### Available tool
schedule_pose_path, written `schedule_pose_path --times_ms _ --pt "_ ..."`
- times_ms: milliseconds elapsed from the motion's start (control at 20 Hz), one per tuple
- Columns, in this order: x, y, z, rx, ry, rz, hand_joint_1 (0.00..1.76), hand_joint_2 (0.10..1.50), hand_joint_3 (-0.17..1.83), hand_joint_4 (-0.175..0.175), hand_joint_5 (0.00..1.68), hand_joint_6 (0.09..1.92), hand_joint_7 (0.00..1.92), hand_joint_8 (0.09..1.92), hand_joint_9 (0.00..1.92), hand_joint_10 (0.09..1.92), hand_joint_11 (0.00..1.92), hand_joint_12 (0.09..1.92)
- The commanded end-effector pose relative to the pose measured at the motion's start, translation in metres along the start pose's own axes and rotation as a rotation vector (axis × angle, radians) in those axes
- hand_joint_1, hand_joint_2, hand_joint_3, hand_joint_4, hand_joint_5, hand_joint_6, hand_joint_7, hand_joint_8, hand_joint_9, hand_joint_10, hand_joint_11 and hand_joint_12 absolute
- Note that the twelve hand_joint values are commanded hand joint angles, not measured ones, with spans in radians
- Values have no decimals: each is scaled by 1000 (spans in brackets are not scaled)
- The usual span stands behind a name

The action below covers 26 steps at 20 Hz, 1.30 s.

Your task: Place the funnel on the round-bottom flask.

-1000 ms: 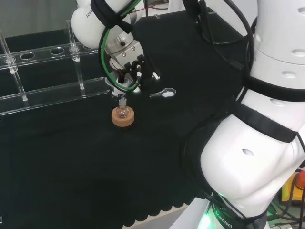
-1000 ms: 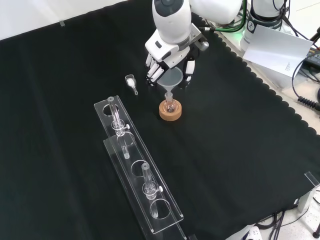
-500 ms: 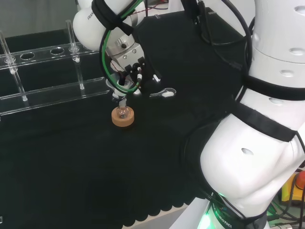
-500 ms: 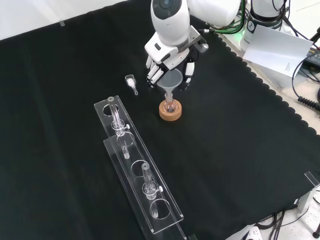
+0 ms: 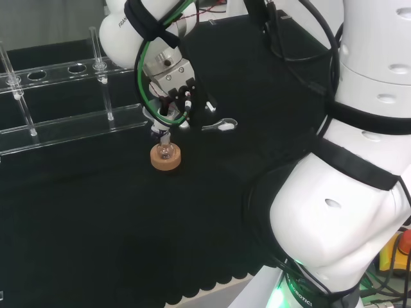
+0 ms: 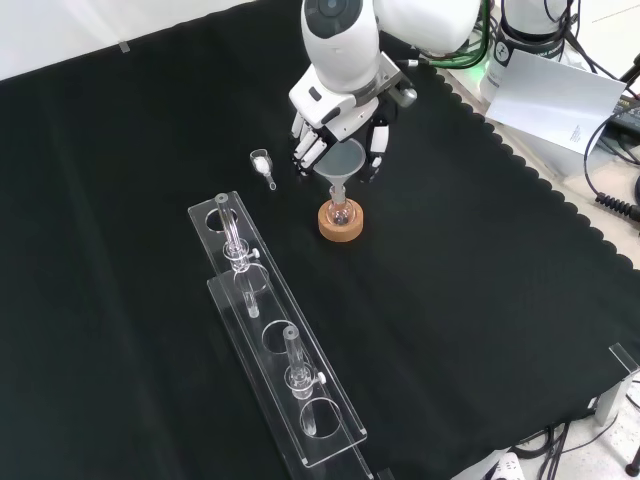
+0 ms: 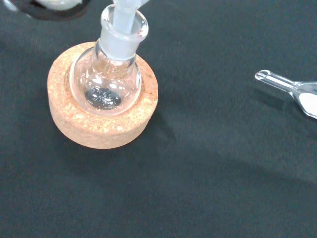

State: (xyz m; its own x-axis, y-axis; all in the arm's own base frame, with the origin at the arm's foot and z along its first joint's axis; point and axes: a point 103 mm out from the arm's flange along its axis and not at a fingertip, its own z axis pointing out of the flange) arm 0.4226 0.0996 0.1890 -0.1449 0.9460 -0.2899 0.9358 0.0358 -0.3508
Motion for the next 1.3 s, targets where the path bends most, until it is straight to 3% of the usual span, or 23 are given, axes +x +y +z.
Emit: schedule_pose_path --times_ms 50,450,650,1050,1300 --pt "4 1 3 18 1 -3 722 769 417 -88 448 803 477 729 984 343 852 1024" --pt "3 -2 8 55 6 6 698 746 428 -90 338 324 351 762 778 532 705 1133" --pt "-1 -10 7 37 22 0 669 721 426 -89 297 175 282 757 697 572 647 1167" --pt "-5 -31 -9 -33 72 -20 494 671 354 -84 214 87 162 730 563 634 505 1262" --pt "-3 -42 -34 -105 64 -36 438 670 309 -81 206 87 120 720 502 661 458 1287"
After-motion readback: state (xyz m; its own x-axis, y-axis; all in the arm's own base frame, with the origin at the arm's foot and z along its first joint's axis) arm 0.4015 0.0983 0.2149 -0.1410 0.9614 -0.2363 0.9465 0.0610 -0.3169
